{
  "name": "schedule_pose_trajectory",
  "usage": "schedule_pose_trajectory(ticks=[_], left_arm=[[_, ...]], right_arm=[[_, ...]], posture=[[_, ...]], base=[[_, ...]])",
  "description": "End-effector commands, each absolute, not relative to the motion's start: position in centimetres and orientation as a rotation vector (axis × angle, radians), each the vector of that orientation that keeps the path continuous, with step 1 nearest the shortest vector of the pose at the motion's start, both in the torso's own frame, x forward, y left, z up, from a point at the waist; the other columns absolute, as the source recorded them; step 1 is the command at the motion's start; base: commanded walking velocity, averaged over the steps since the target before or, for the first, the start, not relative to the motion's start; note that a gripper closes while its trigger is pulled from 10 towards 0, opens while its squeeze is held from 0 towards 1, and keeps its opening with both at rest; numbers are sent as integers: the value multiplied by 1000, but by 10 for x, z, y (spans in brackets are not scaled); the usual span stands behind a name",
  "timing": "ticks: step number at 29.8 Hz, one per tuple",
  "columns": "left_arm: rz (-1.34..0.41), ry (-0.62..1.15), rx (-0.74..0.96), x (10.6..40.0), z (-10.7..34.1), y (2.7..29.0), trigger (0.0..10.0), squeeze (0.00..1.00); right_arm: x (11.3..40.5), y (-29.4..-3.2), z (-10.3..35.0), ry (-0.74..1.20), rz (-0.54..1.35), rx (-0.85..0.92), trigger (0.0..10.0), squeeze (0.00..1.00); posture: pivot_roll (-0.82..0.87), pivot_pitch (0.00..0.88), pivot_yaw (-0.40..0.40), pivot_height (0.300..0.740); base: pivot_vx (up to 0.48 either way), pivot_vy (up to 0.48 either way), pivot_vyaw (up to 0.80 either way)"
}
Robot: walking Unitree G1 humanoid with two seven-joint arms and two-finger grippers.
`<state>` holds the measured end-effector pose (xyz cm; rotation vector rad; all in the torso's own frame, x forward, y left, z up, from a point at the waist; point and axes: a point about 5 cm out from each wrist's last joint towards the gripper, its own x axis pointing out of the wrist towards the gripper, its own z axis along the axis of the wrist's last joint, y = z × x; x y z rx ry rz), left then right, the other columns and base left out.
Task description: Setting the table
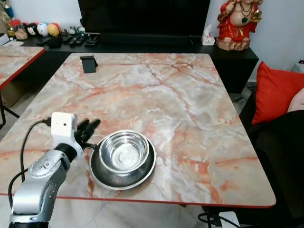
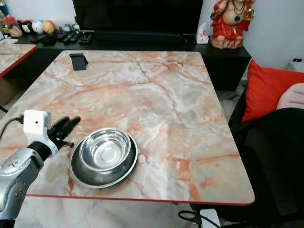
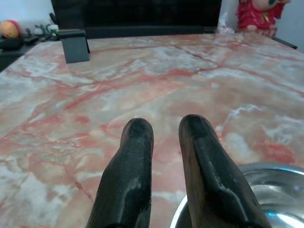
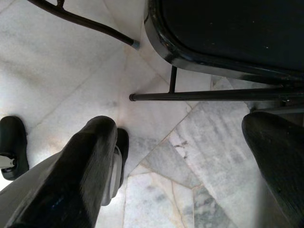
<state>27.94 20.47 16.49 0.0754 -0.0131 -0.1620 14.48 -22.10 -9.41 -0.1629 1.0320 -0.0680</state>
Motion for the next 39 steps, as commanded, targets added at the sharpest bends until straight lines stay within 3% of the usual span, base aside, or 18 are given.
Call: schedule_pose_trajectory(ticks=[1,27,39], left_arm=[[-103,-49,136,275,154,197,10000,0],[-60,-140,182,273,128,170,10000,0],[-81,-167,175,277,131,165,10000,0]], right_arm=[[144,-221,-94,1018,-90,-148,10000,0],[138,-221,-96,1010,-128,-132,10000,0],[135,-220,-97,1016,-148,-123,10000,0]], posture=[[-40,0,9,732],[-61,0,21,732],[-57,0,26,732]], base=[[0,0,0],[0,9,0],[0,254,0]])
